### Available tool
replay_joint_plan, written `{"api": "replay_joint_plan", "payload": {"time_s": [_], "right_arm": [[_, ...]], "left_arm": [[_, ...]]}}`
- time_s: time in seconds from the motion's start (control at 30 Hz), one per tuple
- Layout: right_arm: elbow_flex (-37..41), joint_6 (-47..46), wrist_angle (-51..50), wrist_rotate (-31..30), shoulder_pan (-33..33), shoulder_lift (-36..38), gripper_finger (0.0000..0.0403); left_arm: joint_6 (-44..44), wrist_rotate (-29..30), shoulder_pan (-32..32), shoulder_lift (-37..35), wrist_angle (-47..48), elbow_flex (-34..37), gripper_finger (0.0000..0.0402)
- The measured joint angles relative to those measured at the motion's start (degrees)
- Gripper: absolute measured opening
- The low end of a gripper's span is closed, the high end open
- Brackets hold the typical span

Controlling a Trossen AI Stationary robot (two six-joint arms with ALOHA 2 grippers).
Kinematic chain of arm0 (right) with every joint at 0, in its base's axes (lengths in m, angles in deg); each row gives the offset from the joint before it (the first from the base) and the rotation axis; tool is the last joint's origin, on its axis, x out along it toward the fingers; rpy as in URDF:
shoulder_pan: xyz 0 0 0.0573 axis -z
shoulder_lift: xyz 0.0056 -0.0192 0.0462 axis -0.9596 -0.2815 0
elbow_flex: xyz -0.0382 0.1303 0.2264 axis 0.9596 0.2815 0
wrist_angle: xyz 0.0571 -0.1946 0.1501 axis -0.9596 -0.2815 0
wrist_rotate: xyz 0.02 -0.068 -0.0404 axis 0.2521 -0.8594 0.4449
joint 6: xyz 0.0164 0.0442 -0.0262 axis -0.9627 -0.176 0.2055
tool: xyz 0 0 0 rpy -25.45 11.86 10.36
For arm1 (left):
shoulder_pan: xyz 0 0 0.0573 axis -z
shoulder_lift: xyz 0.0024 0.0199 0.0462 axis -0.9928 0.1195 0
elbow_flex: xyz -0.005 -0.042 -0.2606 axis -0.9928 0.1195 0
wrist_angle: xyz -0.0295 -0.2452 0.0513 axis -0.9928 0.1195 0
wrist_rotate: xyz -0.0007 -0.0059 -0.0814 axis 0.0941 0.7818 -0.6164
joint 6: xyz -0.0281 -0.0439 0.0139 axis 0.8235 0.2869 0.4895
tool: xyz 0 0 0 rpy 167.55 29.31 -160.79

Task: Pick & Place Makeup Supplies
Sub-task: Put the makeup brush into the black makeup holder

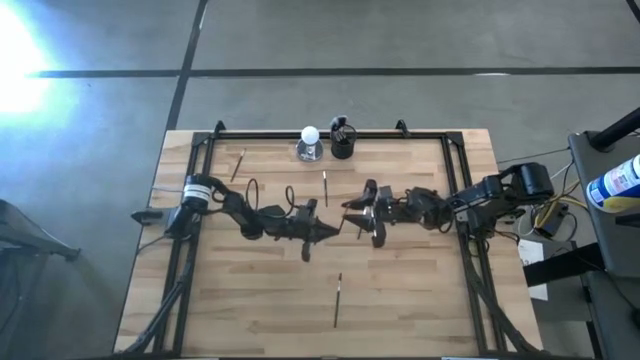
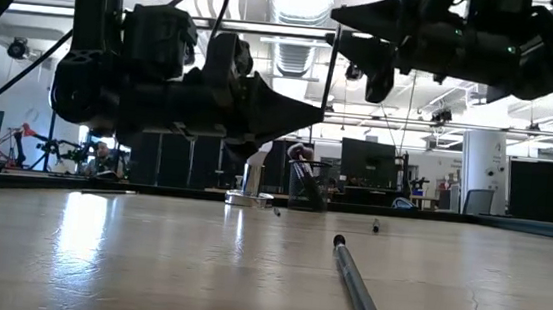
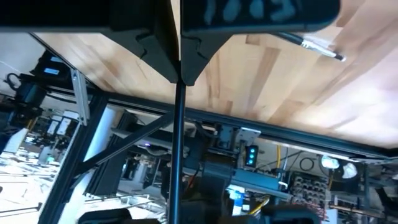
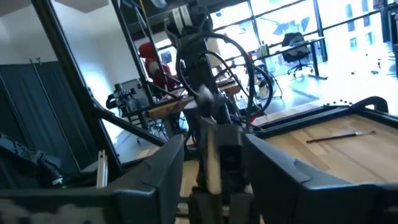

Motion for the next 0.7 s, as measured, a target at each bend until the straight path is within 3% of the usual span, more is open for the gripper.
{"api": "replay_joint_plan", "payload": {"time_s": [0.3, 0.53, 0.7], "right_arm": [[-0.8, 4.2, -0.2, -0.6, -1.3, 0.0, 0.0021], [-0.5, 4.2, -2.4, -1.9, -1.1, 1.5, 0.0015], [-1.0, 5.7, -10.1, -3.3, 4.9, 5.5, 0.0014]], "left_arm": [[1.3, 2.1, -0.2, -0.1, 2.0, 0.1, 0.0000], [5.3, 5.6, -1.9, -2.3, 9.7, 1.0, 0.0043], [0.7, 8.9, -2.1, -7.6, 13.8, 3.8, 0.0073]]}}
